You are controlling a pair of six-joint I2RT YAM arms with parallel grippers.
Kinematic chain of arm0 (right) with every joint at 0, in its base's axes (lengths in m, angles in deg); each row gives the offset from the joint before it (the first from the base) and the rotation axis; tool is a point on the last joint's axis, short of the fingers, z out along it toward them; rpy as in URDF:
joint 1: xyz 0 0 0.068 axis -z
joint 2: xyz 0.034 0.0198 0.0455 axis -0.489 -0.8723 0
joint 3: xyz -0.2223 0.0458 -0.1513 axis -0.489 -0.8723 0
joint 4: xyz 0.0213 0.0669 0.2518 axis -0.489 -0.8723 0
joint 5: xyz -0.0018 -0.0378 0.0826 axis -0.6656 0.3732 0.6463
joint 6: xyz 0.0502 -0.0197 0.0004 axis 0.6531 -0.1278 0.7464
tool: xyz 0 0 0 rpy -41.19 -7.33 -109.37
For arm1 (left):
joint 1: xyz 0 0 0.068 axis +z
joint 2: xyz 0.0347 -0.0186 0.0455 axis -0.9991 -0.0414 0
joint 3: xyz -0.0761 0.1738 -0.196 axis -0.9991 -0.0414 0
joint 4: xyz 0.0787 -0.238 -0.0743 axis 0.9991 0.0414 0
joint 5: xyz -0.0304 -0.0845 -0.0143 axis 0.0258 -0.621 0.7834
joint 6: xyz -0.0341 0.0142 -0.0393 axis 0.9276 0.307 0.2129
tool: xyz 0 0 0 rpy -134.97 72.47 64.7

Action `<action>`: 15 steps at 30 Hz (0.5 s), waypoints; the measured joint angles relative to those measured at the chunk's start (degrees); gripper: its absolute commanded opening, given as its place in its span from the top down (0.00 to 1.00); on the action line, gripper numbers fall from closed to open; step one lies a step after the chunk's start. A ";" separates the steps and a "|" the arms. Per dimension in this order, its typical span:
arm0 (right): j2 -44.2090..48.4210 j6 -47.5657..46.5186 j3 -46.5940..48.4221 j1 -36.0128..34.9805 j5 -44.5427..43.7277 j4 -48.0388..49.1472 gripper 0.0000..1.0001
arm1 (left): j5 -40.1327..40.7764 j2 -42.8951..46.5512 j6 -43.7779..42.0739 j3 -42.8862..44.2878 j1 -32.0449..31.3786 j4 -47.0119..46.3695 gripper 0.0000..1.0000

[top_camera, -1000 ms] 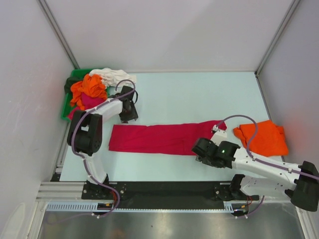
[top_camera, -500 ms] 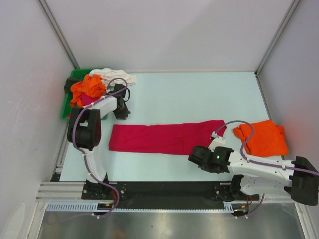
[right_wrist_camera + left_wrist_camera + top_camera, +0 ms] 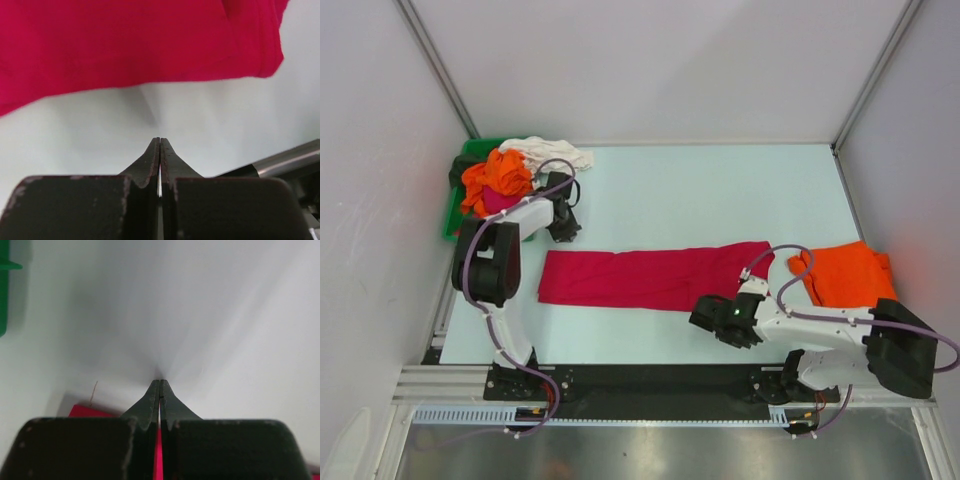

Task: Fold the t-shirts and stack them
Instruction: Rotate the tshirt 90 degrees

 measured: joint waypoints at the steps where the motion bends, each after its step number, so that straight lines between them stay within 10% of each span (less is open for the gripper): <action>1: -1.38 -0.42 0.26 0.66 0.02 0.72 1.00 | -0.02 0.48 0.00 -0.70 -0.13 -0.37 1.00; 15: -9.35 -7.48 2.43 11.61 0.02 10.88 1.00 | -0.02 5.75 0.00 -7.76 -2.64 -1.88 1.00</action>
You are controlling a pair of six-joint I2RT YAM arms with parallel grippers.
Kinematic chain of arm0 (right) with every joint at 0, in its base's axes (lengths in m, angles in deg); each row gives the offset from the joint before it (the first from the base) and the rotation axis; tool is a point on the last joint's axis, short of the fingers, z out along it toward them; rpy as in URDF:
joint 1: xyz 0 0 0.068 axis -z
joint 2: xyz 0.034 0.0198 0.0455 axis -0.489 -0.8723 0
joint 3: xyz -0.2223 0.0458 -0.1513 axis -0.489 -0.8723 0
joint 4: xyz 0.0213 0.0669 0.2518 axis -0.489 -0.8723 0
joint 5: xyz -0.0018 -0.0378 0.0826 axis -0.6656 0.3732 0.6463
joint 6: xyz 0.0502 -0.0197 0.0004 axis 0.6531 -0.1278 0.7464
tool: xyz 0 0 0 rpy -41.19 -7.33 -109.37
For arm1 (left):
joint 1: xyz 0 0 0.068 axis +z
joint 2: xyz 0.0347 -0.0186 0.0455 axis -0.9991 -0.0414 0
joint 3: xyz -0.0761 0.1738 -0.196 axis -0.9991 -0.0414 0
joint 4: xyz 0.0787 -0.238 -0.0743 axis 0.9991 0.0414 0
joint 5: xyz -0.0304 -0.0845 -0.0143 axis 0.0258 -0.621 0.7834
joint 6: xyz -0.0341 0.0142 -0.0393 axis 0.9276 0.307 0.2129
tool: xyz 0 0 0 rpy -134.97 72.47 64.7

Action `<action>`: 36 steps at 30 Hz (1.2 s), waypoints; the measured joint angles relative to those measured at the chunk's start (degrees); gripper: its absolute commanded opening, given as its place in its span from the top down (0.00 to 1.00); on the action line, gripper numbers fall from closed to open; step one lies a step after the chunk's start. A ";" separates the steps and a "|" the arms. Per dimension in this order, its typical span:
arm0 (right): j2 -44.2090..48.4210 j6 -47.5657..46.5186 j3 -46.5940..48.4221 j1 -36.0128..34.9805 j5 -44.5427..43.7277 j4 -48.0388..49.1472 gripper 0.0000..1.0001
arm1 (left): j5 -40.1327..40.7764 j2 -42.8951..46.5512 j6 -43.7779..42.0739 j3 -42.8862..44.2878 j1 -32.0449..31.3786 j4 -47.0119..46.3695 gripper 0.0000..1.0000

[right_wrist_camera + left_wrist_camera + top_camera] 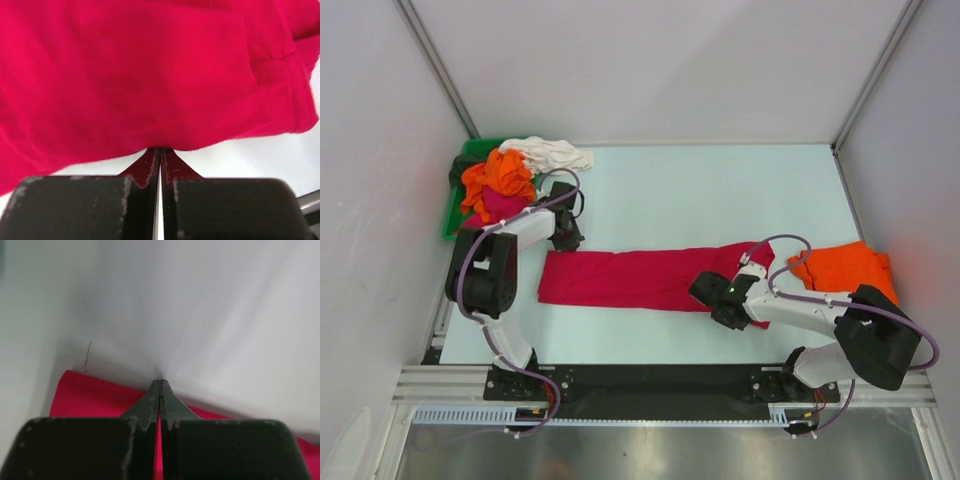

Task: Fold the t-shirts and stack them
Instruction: Rotate the tshirt 90 degrees

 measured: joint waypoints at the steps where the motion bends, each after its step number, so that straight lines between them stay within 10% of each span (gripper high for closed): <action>1: 0.02 -0.11 0.00 0.55 -0.02 0.11 1.00 | 0.00 0.24 0.00 -0.28 0.00 0.00 1.00; 15: 0.46 -10.40 -0.42 15.06 0.44 3.04 1.00 | 0.61 4.76 -0.04 -5.57 -1.42 0.96 1.00; 36: -22.86 -29.00 23.23 29.33 3.52 6.21 1.00 | 0.50 15.34 0.20 -12.00 -10.32 10.12 1.00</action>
